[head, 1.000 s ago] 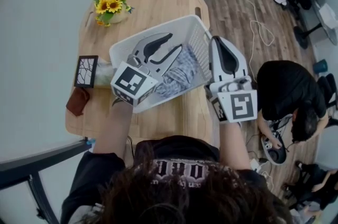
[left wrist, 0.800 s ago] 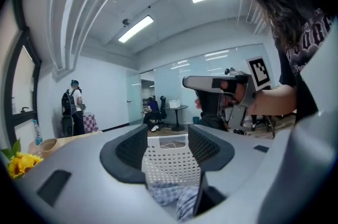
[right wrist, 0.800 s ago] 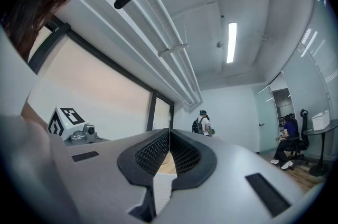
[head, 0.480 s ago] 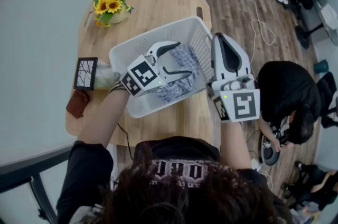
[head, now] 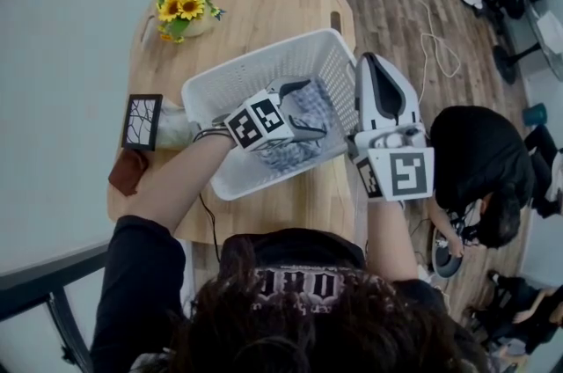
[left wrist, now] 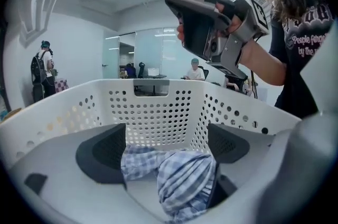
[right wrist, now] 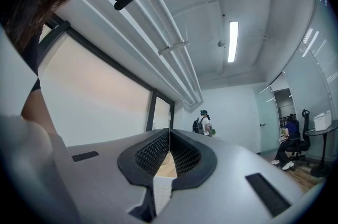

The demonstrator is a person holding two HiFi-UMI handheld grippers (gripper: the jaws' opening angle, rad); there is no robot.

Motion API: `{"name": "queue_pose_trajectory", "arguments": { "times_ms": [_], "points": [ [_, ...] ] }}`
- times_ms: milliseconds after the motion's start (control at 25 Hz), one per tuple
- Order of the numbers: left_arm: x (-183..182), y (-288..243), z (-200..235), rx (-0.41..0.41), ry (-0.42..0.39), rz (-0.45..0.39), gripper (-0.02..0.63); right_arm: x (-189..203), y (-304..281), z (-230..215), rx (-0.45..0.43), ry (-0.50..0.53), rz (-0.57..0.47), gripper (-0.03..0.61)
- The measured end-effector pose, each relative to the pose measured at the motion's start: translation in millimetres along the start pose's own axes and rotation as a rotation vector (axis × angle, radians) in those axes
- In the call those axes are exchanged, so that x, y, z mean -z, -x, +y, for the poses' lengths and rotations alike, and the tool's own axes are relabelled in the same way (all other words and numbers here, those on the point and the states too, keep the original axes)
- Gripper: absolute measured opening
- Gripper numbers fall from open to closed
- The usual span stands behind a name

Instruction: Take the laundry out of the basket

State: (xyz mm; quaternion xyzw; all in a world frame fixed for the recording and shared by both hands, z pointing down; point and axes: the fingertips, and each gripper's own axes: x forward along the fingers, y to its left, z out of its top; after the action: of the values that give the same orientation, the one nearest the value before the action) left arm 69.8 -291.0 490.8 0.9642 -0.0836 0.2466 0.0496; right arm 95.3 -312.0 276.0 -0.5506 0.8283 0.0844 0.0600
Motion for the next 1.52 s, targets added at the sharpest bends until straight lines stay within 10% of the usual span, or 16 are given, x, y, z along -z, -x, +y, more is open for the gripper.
{"name": "queue_pose_trajectory", "arguments": {
  "times_ms": [760, 1520],
  "points": [
    [86, -42, -19, 0.089, -0.008, 0.302, 0.565, 1, -4, 5, -0.024, -0.006, -0.019, 0.028],
    [125, -62, -22, 0.150, 0.266, 0.425, 0.565, 0, 0, 0, -0.021, 0.010, -0.013, 0.028]
  ]
}}
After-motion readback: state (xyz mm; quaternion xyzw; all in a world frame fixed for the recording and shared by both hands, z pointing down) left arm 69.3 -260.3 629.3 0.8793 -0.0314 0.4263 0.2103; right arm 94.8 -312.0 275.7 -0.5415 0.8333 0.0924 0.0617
